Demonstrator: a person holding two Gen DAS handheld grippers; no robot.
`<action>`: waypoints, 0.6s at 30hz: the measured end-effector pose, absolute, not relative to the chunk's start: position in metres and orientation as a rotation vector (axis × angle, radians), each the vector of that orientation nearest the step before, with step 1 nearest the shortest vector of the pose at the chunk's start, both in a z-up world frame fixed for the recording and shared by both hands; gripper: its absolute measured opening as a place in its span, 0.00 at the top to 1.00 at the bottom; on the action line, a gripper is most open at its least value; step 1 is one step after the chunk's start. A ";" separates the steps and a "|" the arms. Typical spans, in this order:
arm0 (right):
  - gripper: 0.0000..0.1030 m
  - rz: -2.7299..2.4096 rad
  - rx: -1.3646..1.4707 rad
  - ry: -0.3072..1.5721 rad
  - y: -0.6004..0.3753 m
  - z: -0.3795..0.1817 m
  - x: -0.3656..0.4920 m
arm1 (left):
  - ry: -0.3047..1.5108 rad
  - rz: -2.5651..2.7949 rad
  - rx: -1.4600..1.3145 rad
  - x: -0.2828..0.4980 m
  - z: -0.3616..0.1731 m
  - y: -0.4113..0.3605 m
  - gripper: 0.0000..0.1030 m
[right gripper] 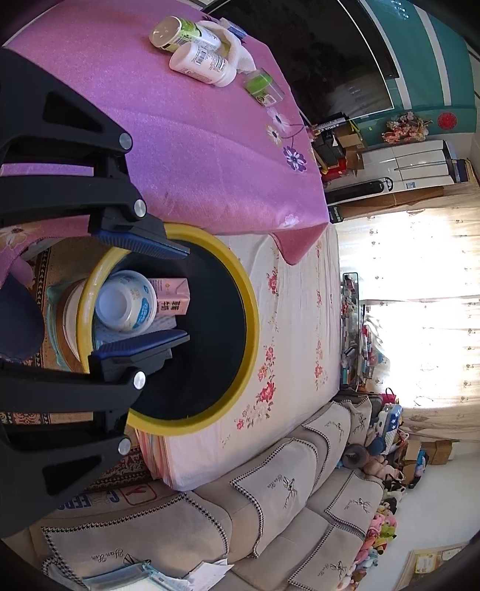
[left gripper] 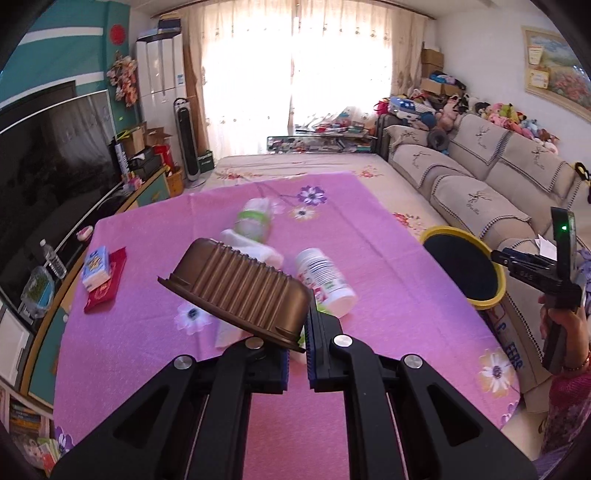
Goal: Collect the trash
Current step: 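Carry the brown plastic tray over the bin and open the left gripper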
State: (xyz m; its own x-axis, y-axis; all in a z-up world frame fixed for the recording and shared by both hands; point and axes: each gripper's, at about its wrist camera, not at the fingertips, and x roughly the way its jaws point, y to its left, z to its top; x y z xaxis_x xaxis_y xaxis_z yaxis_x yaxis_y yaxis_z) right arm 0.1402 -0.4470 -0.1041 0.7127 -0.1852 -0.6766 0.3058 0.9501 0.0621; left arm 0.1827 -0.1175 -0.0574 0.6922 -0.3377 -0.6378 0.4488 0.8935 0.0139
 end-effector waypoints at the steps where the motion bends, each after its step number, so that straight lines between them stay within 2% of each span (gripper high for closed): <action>1: 0.63 -0.284 0.180 0.724 -0.452 -0.103 0.137 | 0.669 -0.468 0.184 0.180 -0.054 -0.130 0.93; 7: 0.63 -0.331 0.207 0.706 -0.480 -0.099 0.119 | 0.669 -0.605 0.220 0.187 -0.045 -0.215 0.93; 18: 0.63 -0.409 0.220 0.684 -0.522 -0.095 0.098 | 0.747 -0.844 0.316 0.224 -0.077 -0.396 0.92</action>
State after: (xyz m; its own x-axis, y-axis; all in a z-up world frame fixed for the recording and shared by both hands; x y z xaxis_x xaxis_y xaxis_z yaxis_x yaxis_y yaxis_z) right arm 0.0978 -0.5225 -0.0955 0.7002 -0.2935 -0.6508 0.4352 0.8981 0.0632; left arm 0.2244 -0.3959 -0.0769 0.4341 -0.5590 -0.7065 0.7692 0.6382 -0.0323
